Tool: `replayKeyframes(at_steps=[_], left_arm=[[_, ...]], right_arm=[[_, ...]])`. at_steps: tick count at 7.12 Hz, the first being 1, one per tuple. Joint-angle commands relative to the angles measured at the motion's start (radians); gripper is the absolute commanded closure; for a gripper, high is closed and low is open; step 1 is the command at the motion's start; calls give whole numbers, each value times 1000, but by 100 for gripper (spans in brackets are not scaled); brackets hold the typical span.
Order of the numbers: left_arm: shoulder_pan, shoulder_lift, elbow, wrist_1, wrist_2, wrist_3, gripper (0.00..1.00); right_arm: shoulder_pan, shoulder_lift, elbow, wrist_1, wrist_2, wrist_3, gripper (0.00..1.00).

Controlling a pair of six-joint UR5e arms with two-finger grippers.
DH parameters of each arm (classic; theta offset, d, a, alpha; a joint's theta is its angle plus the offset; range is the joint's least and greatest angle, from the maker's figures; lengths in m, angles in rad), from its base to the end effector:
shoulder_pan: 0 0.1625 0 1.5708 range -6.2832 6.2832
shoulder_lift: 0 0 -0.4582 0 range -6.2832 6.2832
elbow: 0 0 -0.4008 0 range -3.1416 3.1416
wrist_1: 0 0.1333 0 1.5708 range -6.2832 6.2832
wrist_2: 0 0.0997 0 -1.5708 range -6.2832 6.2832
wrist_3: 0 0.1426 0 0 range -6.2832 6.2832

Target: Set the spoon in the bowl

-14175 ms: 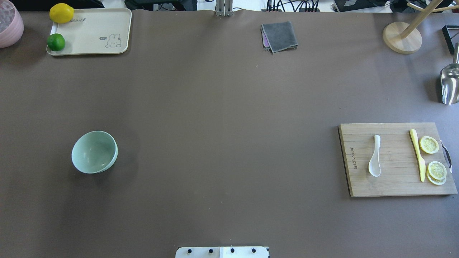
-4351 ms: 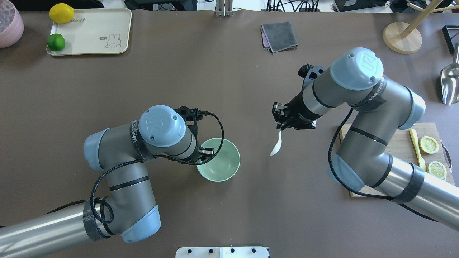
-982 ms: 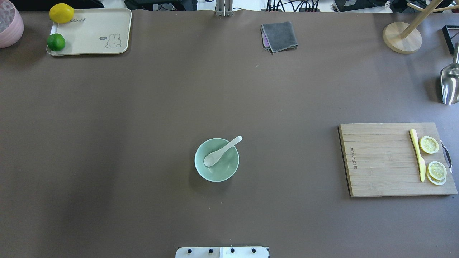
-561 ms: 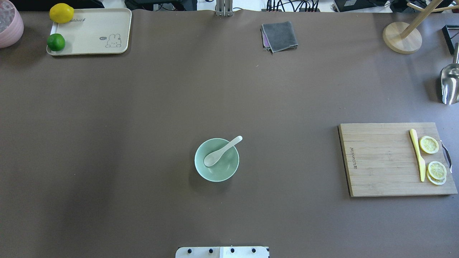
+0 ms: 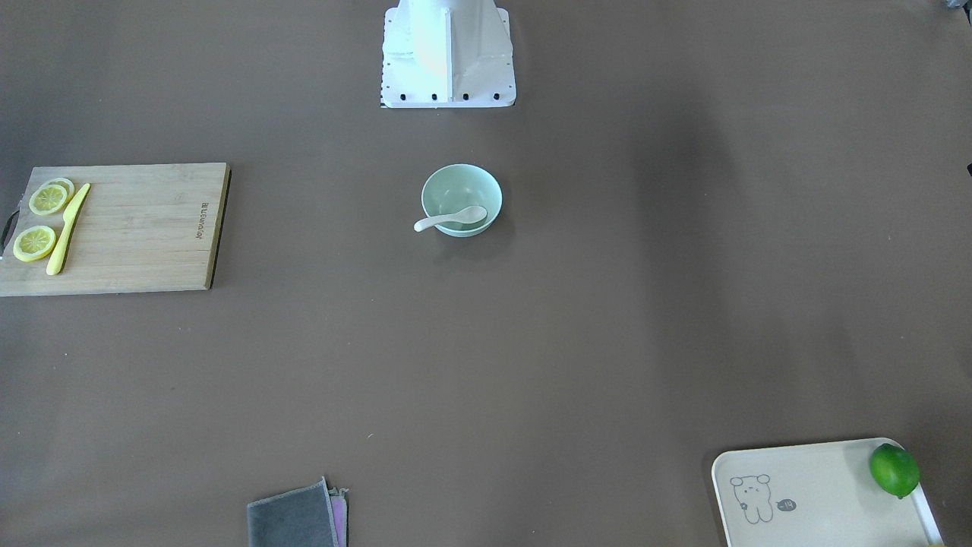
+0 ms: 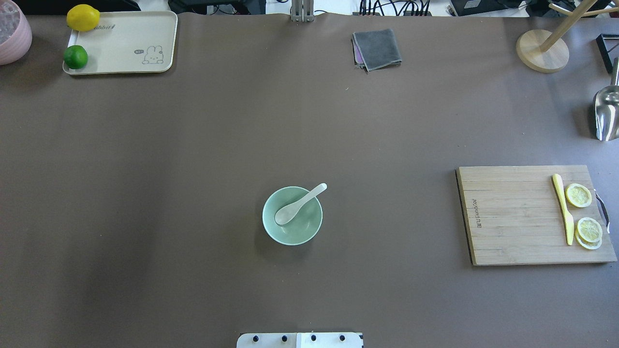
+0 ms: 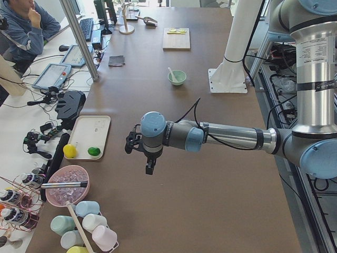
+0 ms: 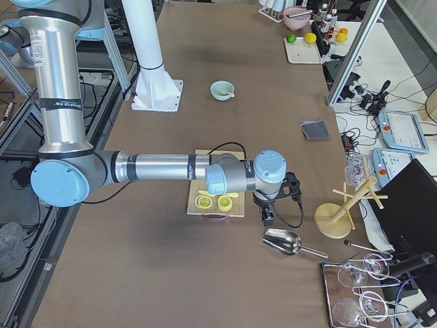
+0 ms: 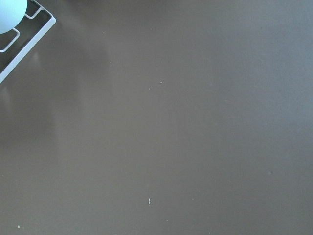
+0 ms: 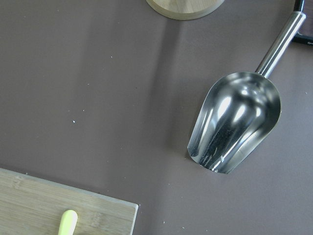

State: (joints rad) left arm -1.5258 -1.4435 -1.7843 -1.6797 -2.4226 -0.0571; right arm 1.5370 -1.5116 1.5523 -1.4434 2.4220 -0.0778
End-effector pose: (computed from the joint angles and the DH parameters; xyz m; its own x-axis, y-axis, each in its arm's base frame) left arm -0.0054 -0.4579 0.6553 0.6529 0.1192 -0.7481 -0.0069 0.9884 0.1514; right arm 0.0077 -0.5422 0.6796 0.6499 -0.2242 0.7262 0.0841 0.9709 0.2244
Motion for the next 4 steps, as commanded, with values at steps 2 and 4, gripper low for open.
replayKeyframes(at_steps=[2,4], left_arm=[[1,-3,14,9,-13,-15,2],[1,3,16,-1,-9,-6,2]], right_arm=[[-3,2,-3,-2,-6,6,0],[-5,4,-5,3,-8,6,0]])
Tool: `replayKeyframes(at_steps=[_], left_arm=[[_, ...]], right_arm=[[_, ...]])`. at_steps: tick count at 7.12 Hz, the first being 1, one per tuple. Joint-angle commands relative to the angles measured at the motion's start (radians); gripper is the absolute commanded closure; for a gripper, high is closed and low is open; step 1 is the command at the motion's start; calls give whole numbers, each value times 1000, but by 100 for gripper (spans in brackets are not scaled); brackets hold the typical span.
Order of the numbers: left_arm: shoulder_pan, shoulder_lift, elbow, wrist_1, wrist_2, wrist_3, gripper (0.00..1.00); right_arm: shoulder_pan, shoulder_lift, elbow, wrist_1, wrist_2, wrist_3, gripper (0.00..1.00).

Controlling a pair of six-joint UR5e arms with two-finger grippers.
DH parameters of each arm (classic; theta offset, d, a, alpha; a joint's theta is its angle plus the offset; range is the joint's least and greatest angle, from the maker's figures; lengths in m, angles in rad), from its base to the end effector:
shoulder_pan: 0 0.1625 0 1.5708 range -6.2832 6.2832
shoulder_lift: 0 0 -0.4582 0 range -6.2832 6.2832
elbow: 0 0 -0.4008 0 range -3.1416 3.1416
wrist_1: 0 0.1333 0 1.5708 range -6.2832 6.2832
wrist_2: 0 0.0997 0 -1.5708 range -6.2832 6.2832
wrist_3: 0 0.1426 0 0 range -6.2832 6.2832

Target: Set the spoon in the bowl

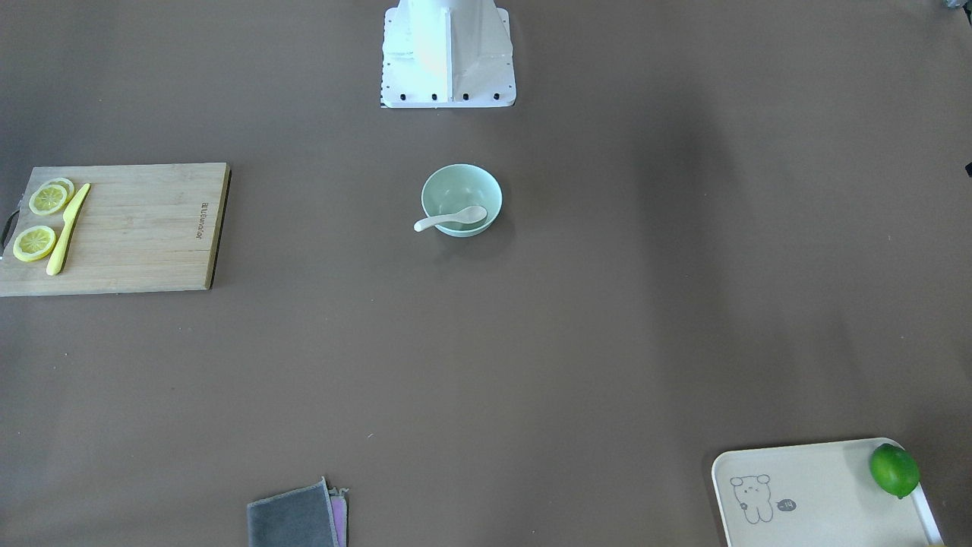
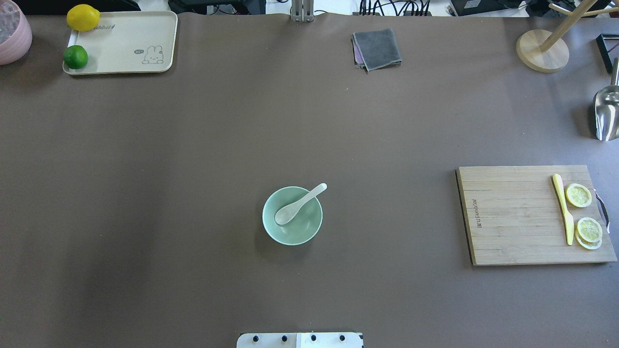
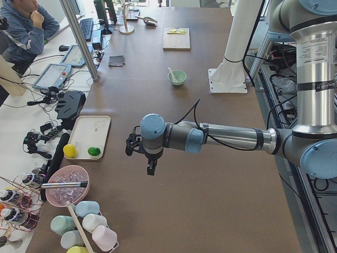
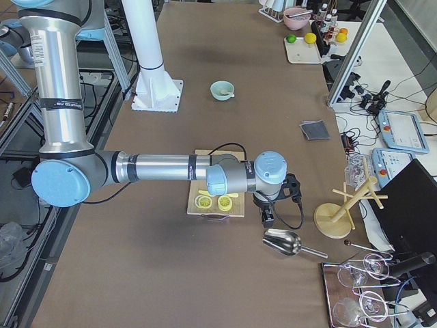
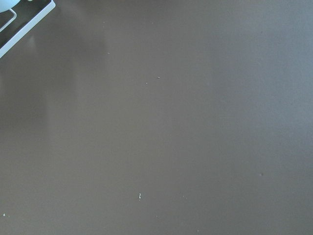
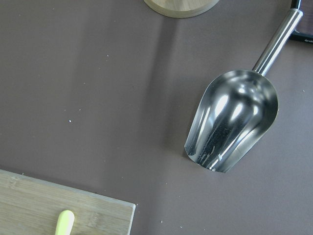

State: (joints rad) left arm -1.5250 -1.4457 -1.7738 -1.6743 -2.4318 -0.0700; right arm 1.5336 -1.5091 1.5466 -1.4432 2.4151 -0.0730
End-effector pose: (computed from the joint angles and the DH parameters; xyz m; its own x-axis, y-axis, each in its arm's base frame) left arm -0.0042 -0.4579 0.6593 0.6463 0.0974 -0.7568 0.0002 0.9918 0.1278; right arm 0.0065 -0.5433 0.6819 0.6548 -0.2190 0.7234 0.0847 0.9723 0.2177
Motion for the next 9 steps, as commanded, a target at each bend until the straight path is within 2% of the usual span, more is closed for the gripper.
replayKeyframes(at_steps=[1,9], left_arm=[[-1,-2,4,-5,2,1,2],[-3,-9,-19,-4,4,1,2]], right_arm=[[-1,9,6,3,-2,2,0],[-24,50,-6,3,-25,9,0]])
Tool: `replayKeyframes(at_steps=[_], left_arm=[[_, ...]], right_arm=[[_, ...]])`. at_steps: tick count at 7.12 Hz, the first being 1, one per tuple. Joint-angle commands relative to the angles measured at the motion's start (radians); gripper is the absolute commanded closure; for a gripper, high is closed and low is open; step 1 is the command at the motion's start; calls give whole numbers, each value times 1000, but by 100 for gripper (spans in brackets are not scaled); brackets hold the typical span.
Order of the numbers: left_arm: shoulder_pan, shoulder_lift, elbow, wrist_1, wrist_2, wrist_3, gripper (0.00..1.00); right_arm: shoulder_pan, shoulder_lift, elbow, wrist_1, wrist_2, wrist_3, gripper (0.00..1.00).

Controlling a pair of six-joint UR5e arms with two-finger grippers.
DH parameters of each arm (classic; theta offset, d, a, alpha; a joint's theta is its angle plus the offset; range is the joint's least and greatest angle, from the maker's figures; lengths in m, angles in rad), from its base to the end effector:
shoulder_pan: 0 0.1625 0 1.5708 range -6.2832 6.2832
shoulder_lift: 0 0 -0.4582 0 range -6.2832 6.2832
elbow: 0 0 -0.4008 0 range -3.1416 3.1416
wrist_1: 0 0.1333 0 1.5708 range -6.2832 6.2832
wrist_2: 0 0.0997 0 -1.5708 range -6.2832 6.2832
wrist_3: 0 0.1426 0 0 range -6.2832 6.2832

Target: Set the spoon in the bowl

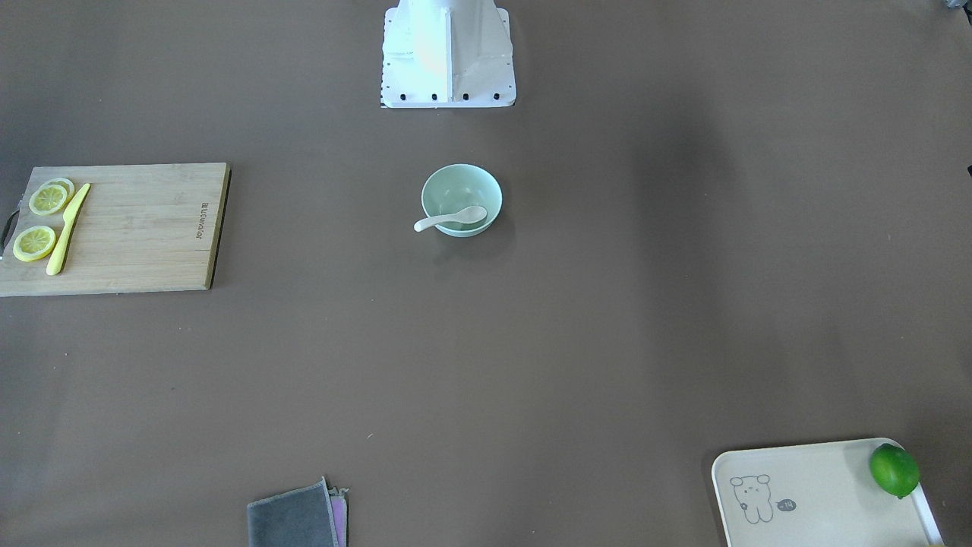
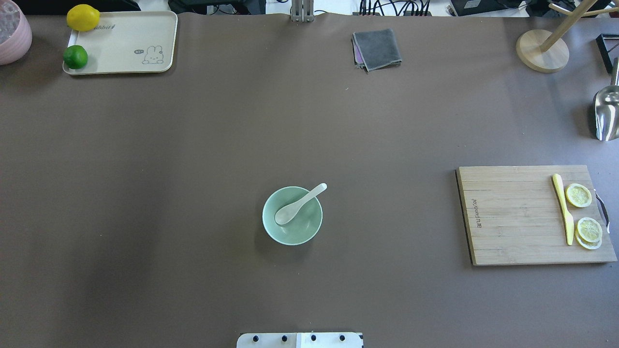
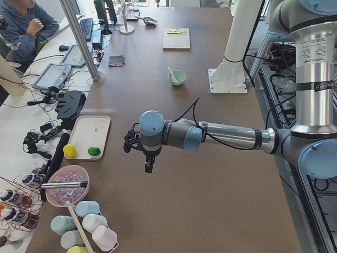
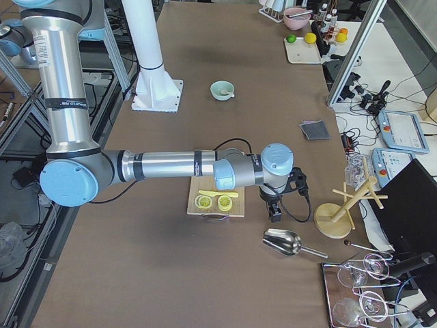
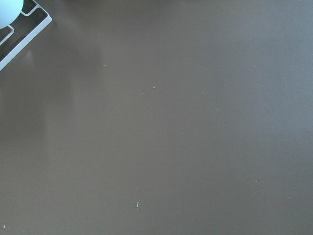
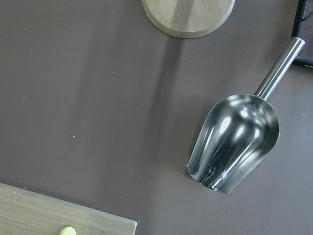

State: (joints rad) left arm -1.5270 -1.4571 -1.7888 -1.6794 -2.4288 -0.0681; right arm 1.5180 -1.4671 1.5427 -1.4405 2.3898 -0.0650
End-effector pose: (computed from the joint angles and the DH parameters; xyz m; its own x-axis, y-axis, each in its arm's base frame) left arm -0.0051 -0.4645 0.6461 0.6477 0.1215 -0.7521 0.0013 0.9870 0.1605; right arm -0.0007 -0.5653 0.6629 0.6693 -0.2483 0.7002 0.0953 0.9634 0.2505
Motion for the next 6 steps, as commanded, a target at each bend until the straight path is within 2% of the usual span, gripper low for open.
replayKeyframes(at_steps=[1,6], left_arm=[[-1,1,-4,1,-1,-2,2],[-1,17,-1,1,1,-2,2]], right_arm=[[-9,7,3,3,3,1,0],[-10,7,7,-3,9,2,0]])
